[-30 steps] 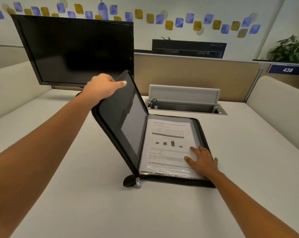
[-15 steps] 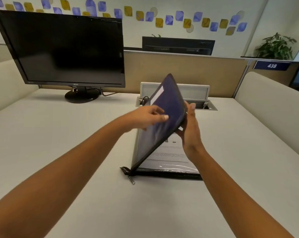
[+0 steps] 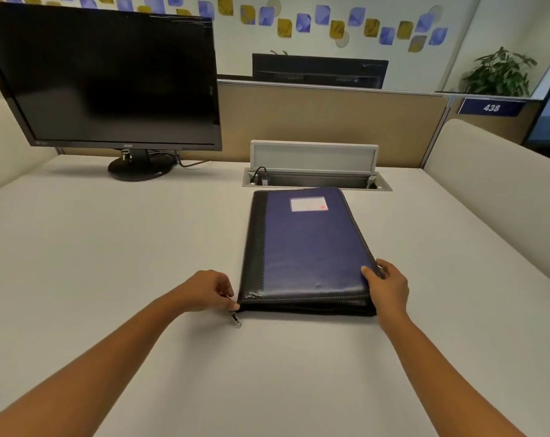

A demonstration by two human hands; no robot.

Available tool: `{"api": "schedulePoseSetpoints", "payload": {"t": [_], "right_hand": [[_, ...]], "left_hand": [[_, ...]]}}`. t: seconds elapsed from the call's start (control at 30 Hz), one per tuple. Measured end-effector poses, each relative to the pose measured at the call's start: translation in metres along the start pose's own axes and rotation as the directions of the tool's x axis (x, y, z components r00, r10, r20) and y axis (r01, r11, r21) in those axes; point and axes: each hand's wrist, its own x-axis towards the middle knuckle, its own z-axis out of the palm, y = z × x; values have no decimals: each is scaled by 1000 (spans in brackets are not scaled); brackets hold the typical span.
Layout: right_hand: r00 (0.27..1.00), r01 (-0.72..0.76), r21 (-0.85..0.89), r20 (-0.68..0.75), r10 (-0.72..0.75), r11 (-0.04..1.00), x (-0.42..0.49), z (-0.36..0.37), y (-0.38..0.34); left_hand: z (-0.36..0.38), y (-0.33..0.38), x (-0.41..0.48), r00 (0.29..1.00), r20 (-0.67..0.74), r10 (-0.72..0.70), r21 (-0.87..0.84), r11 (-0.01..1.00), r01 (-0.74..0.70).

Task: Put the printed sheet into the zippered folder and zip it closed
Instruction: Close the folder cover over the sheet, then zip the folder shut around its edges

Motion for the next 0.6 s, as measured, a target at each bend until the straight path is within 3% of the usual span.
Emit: {"api": "schedulePoseSetpoints", "payload": {"t": [0.1, 0.2, 0.27, 0.43, 0.5, 0.6], "right_hand": [[981, 195, -206, 34, -192, 959, -2, 0, 14], [892, 447, -469, 171, -418, 762, -1, -1, 20], [811, 583, -497, 315, -493, 642, 0, 0, 20], [586, 788, -420, 736, -338, 450, -3, 9, 26], [557, 816, -431, 763, -328, 385, 3, 9, 28], [555, 819, -440, 770, -315, 368, 11, 9, 27]], "left_hand": [[1, -6, -2, 999, 22, 50, 26, 998, -50], [3, -8, -2, 994, 17, 106, 77, 991, -107], [4, -8, -1, 991, 8, 131, 90, 987, -131], [2, -9, -2, 988, 18, 153, 77, 985, -154], [0, -9, -3, 988, 22, 152, 75, 985, -154], [-2, -7, -3, 987, 36, 156, 52, 986, -158]]}}
